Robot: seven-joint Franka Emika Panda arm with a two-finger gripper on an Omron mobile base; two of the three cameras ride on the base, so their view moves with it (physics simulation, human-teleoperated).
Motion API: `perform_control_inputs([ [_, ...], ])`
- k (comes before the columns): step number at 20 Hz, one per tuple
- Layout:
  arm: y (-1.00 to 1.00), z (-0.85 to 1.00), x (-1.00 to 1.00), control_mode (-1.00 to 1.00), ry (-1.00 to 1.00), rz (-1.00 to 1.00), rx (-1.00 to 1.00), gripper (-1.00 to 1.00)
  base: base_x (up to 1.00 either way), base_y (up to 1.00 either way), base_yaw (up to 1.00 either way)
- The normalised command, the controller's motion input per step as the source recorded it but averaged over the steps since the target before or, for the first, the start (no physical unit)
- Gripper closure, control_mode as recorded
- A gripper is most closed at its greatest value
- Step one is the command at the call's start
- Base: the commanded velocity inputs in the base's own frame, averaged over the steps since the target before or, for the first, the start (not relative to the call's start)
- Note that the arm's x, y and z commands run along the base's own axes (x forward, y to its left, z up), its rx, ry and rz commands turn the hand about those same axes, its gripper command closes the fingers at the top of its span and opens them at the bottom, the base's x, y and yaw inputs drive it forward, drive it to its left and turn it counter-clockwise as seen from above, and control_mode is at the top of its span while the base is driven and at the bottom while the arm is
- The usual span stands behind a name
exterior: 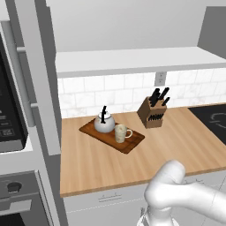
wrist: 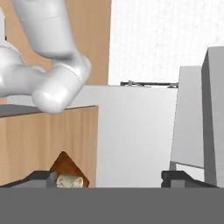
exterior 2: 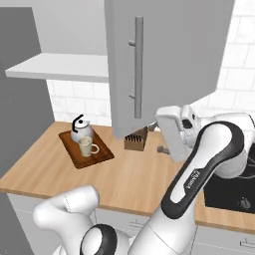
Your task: Pick the kettle from the counter and place it on the tray. Then pick the mug from the cabinet and place it on the tray. Then close the cabinet doors.
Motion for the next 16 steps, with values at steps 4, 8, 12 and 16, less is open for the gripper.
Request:
perform_control_inputs([
  [4, 0.59, 0.01, 0.34, -1.00, 0.00, -0.07, -0.11, -1.00, 0.00, 0.00, 0.00],
  [8, 0.48, 0.08, 0.62, -1.00, 0.00, -0.13, -0.09, -1.00, 0.00, 0.00, 0.00],
  [12, 0.41, 0.04, 0.79, -1.00, 0.00, -0.22, -0.13, -1.00, 0.00, 0.00, 0.00],
  [16, 0.36, 0.00, 0.87, -1.00, 0.00, -0.29, -0.12, -1.00, 0.00, 0.00, 0.00],
])
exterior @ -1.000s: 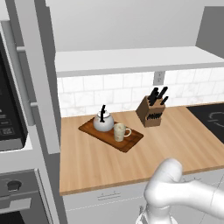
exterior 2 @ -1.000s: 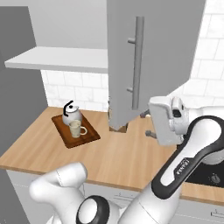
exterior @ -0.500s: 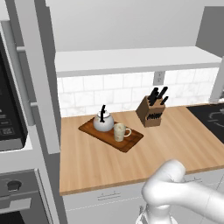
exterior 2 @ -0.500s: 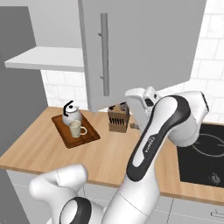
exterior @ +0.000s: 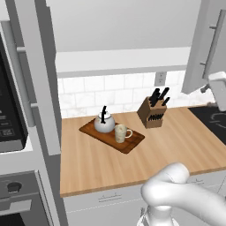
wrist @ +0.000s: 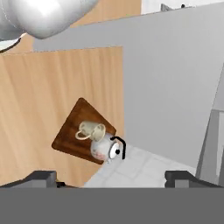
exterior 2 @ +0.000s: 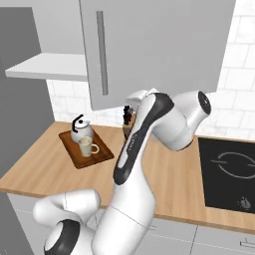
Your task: Pick the kettle from the counter and place it on the tray. Then pick the mug from the cabinet and place it on the tray. Then close the cabinet doors.
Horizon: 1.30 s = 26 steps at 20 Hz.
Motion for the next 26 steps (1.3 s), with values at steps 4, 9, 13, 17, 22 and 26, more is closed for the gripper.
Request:
perform_control_inputs([
  [4, 0.38, 0.00, 0.92, -1.00, 0.00, -0.32, -0.10, -1.00, 0.00, 0.00, 0.00],
  [9, 0.47, 0.00, 0.87, -1.00, 0.00, -0.33, -0.07, -1.00, 0.00, 0.00, 0.00],
  [13, 0.48, 0.00, 0.79, -1.00, 0.02, -0.33, -0.06, -1.00, 0.00, 0.00, 0.00],
  [17, 0.47, 0.00, 0.77, -1.00, 0.03, -0.33, -0.06, -1.00, 0.00, 0.00, 0.00],
  [22, 0.32, 0.00, 0.75, -1.00, 0.04, -0.30, -0.04, -1.00, 0.00, 0.00, 0.00],
  [26, 0.17, 0.00, 0.67, -1.00, 0.00, -0.20, 0.00, -1.00, 0.00, 0.00, 0.00],
])
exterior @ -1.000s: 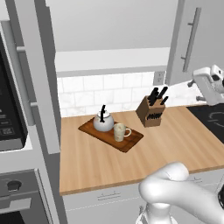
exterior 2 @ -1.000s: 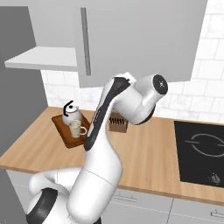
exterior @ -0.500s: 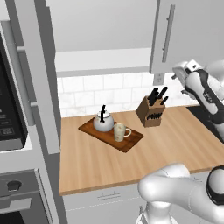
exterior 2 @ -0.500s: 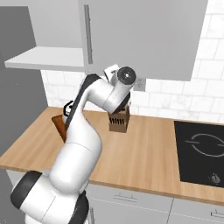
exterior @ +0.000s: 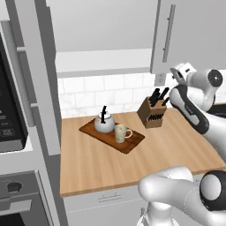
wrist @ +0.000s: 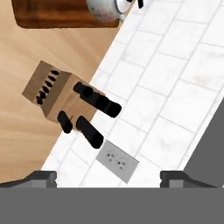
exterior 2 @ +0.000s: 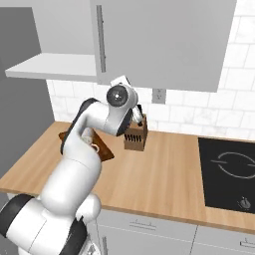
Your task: Pick the kettle from the counter and place it on the tray. Then pick the mug from the cabinet and place it on the tray. Then close the cabinet doors.
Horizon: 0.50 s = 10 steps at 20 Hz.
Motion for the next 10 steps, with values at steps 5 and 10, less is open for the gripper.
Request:
perform_control_inputs([
  [5, 0.03, -0.24, 0.26, -1.00, 0.06, -0.14, -0.03, -1.00, 0.00, 0.00, 0.00],
  [10, 0.00, -0.05, -0.77, -1.00, 0.00, -0.01, 0.00, -1.00, 0.00, 0.00, 0.00],
])
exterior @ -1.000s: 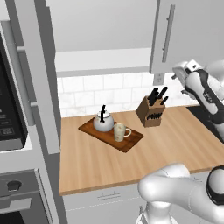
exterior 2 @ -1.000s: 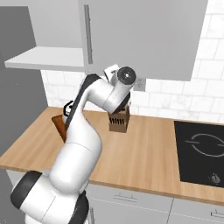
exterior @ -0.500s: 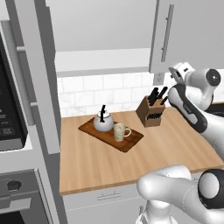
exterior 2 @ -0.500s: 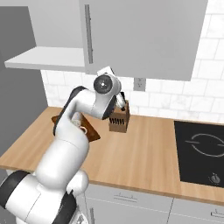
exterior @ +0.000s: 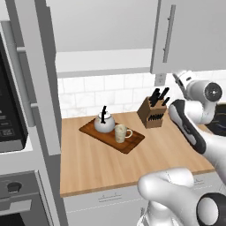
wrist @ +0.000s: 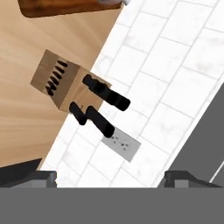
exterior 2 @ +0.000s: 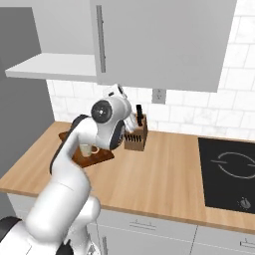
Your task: Pick the kettle from the counter and place it on the tray. Then pick the mug from the cabinet and place it on the tray. Then close the cabinet doors.
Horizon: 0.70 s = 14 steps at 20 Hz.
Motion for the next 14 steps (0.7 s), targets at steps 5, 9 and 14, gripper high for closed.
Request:
perform_control_inputs([
  [5, 0.03, 0.01, -0.76, -1.00, 0.00, -0.01, 0.00, -1.00, 0.00, 0.00, 0.00],
  [9, 0.00, 0.05, -0.48, -1.00, 0.00, -0.09, 0.00, -1.00, 0.00, 0.00, 0.00],
  [14, -0.03, -0.01, -0.26, -1.00, 0.00, -0.07, 0.00, -1.00, 0.00, 0.00, 0.00],
])
